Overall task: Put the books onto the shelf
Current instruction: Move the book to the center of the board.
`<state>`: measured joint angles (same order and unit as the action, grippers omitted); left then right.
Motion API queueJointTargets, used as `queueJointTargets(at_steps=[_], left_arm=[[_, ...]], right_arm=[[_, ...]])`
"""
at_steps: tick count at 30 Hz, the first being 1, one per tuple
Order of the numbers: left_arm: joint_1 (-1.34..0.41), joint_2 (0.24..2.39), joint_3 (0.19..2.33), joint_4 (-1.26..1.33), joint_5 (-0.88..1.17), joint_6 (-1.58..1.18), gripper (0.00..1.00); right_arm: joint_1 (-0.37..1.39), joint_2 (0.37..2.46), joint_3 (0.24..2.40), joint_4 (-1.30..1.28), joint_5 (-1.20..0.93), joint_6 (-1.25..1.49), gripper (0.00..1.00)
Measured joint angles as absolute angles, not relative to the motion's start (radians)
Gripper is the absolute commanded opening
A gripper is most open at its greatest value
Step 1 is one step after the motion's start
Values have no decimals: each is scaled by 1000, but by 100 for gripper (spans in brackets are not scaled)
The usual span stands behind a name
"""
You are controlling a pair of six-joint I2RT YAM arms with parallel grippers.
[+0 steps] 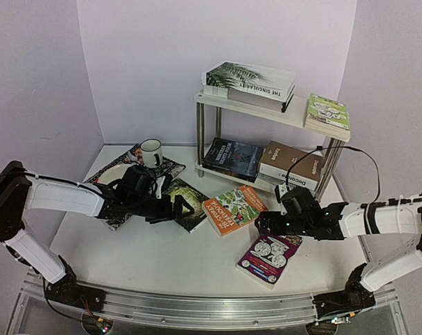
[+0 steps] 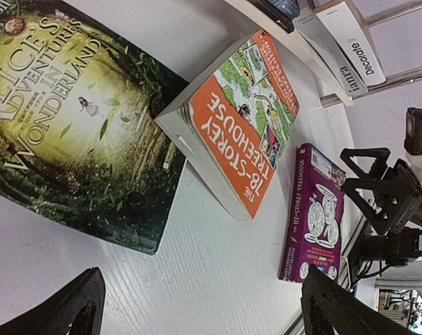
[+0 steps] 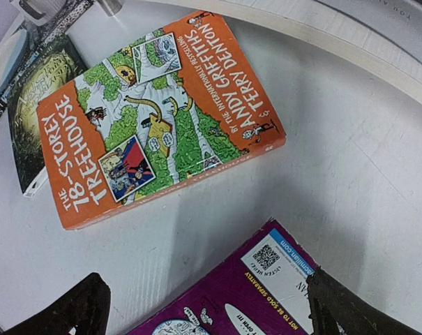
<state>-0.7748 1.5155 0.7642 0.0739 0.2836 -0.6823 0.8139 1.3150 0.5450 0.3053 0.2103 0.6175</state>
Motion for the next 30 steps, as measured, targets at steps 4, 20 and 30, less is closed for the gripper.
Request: queueJointTargets(at_steps=[4, 20, 30], left_arm=[[-792, 1569, 797, 100, 278, -682, 98], [-812, 1660, 847, 124, 237, -681, 99], [-807, 1644, 847, 125, 175, -677, 99]], right_arm=[[814, 1318, 539, 312, 182, 656, 98], [814, 1532, 632, 415, 129, 749, 98], [791, 1561, 716, 366, 281, 616, 98]])
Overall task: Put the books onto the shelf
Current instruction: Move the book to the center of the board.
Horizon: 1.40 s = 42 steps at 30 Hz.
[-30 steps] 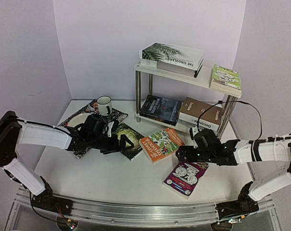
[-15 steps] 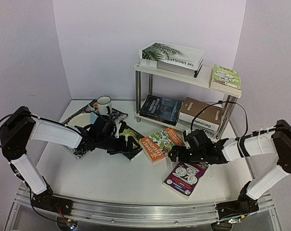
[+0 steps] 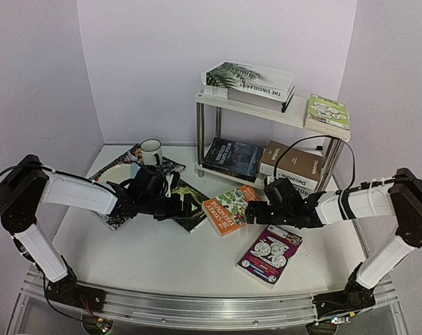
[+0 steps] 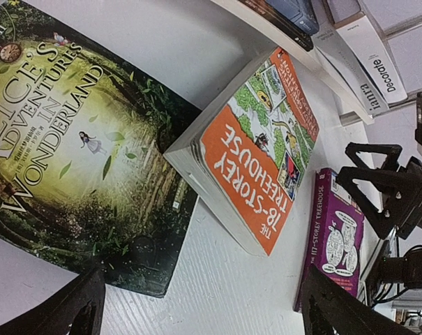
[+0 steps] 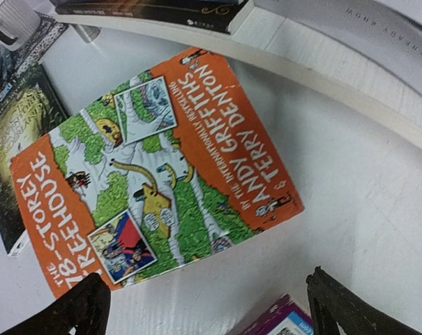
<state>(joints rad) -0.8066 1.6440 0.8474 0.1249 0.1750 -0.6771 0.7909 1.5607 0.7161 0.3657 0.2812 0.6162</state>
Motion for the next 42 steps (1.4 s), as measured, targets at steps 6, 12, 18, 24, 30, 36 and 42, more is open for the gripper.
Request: queueJointTargets(at_steps=[6, 12, 18, 24, 30, 36, 42], left_arm=[[-794, 1644, 848, 125, 169, -671, 99], [-786, 1644, 849, 133, 169, -664, 100], [-784, 1639, 849, 133, 169, -655, 100], [-784, 1627, 849, 133, 170, -655, 100], [-784, 1618, 849, 133, 170, -653, 100], [-775, 1617, 849, 133, 170, -651, 100], [-763, 1617, 849, 133, 170, -645, 100]], right_arm=[[760, 1626, 734, 396, 315, 490, 98], [721, 1699, 768, 423, 289, 439, 98], [709, 1740, 790, 457, 264, 412, 98], [670, 1756, 790, 494, 195, 416, 98], [650, 1784, 790, 529, 118, 432, 98], [656, 1784, 782, 545, 35, 438, 98], [729, 1784, 772, 543, -40, 405, 98]])
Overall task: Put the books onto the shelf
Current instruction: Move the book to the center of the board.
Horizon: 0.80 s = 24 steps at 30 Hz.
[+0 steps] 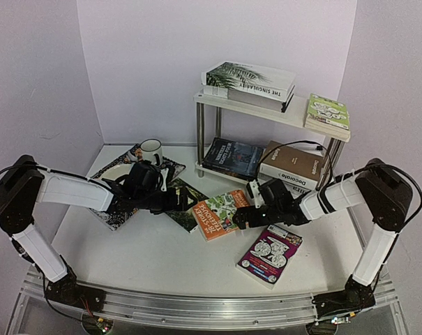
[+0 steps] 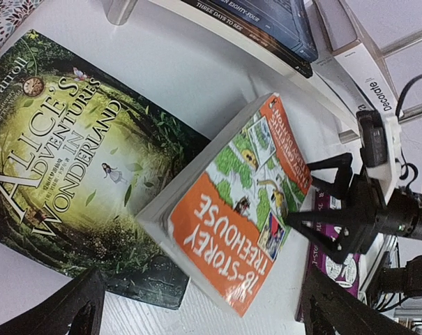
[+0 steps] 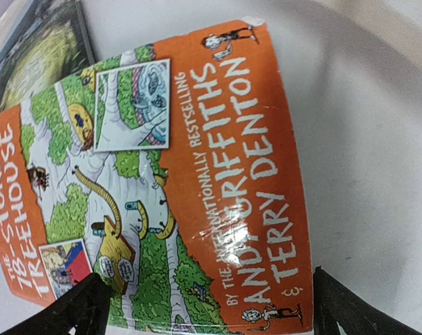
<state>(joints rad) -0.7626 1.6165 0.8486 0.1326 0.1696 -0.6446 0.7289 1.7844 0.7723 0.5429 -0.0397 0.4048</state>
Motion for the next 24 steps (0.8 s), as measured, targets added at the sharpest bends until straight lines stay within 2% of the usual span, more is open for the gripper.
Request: queueJointTargets(at_steps=[12, 24], left_arm=[[-727, 1569, 849, 133, 166, -636, 100], [-704, 1567, 849, 132, 191, -511, 100]], right_arm=[[853, 1686, 730, 458, -95, 352, 98], [856, 1542, 730, 315, 42, 469, 98]])
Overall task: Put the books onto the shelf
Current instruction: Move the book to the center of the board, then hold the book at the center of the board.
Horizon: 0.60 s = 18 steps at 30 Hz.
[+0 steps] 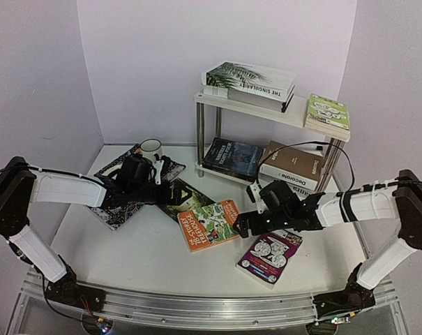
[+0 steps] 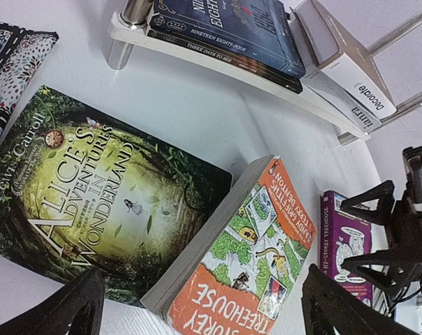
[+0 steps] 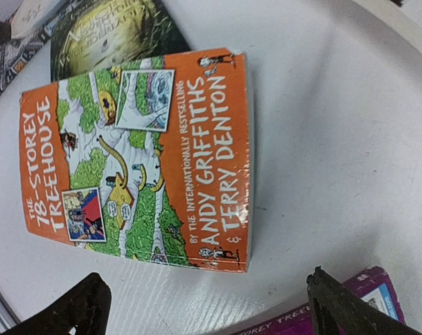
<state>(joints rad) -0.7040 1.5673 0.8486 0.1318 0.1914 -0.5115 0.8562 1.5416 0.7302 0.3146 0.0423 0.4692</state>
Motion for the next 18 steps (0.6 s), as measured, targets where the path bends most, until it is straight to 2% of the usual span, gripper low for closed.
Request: queueJointTargets(at_steps=[10, 18], left_arm=[[-667, 1620, 910, 132, 210, -447, 100], [-641, 1682, 955, 131, 277, -429, 100]], right_arm=[[938, 1482, 728, 305, 94, 762, 96], [995, 1481, 603, 487, 120, 964, 96]])
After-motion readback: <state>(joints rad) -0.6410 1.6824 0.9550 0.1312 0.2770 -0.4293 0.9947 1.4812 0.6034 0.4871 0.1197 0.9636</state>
